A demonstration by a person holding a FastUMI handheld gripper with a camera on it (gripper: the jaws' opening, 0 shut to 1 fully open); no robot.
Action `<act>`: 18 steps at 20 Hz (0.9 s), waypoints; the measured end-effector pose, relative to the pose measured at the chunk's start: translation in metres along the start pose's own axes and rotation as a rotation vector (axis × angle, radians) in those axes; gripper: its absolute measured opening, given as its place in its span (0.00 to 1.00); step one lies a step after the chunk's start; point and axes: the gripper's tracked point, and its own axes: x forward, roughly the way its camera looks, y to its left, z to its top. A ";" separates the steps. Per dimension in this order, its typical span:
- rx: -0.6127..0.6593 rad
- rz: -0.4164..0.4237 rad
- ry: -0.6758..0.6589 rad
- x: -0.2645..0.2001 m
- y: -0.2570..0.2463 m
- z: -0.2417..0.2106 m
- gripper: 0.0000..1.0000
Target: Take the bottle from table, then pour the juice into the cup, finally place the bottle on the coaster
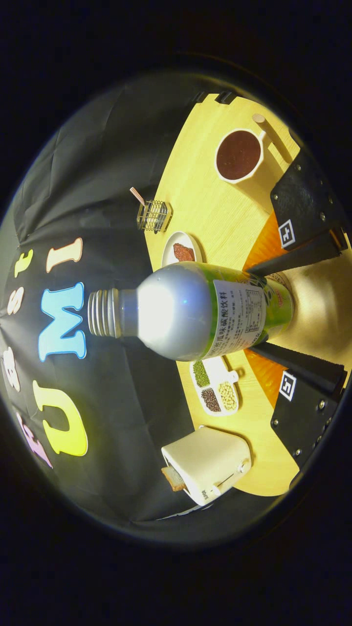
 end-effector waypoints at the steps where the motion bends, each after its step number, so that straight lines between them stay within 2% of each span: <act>1: -0.002 -0.002 -0.001 0.004 0.000 -0.001 0.77; 18: -0.083 0.008 0.011 0.034 0.002 -0.021 0.81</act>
